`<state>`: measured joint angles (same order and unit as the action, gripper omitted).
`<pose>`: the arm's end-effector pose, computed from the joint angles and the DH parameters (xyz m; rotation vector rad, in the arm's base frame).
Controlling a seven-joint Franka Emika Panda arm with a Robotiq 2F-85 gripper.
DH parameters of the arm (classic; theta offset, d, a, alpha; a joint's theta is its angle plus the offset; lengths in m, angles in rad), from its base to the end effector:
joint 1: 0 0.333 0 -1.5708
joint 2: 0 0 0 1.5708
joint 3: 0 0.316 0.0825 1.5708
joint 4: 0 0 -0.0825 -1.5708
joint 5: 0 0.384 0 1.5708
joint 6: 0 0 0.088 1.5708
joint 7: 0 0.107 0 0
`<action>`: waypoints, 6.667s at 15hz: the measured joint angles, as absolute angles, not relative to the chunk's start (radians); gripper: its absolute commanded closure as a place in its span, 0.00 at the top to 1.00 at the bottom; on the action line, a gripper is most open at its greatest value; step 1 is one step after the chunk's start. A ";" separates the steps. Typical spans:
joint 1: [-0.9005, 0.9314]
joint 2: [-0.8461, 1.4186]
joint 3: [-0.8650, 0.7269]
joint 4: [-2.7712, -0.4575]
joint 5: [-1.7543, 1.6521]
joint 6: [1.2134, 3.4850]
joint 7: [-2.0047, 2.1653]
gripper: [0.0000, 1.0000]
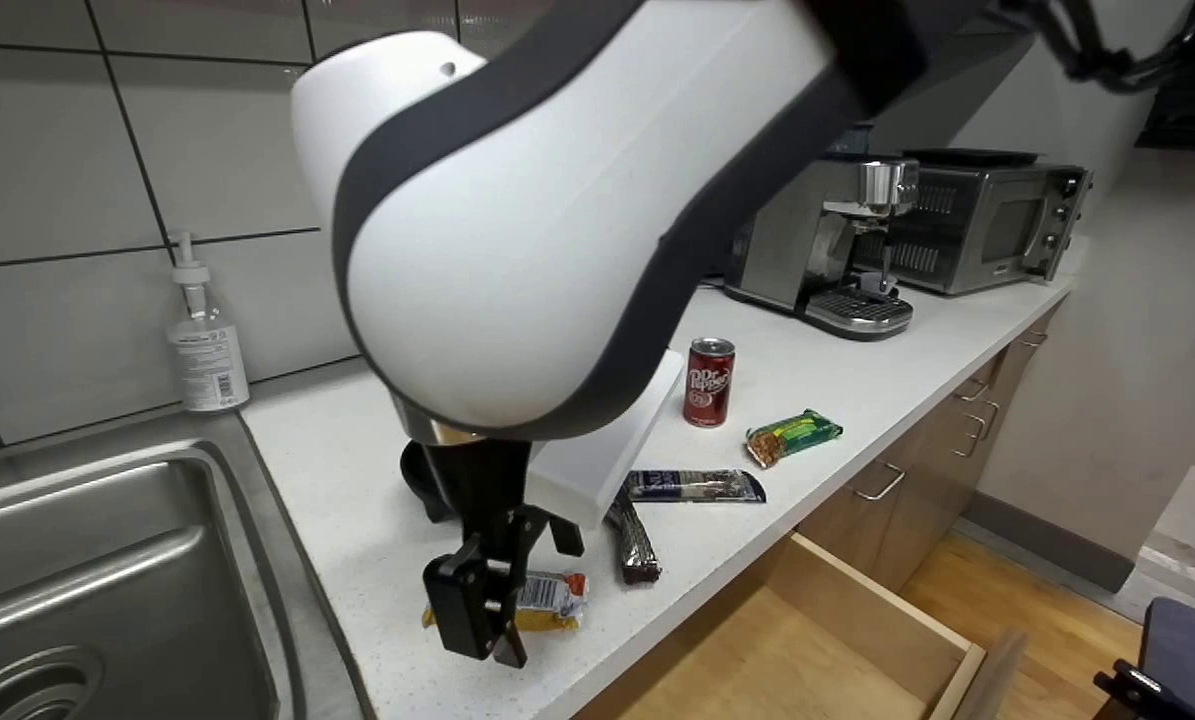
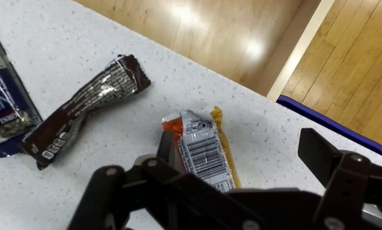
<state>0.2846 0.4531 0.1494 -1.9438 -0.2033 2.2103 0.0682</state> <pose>0.5491 0.2442 0.2360 2.9156 0.7336 -0.2272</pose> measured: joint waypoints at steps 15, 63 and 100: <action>0.312 0.652 0.131 -1.697 -0.234 2.162 0.067 1.00; 0.302 0.326 0.170 -2.162 -0.180 2.158 0.036 0.19; 0.364 0.421 0.118 -2.299 -0.119 2.428 0.432 0.83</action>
<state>0.3645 0.4206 0.1182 -2.2989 -0.1191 2.4285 0.4319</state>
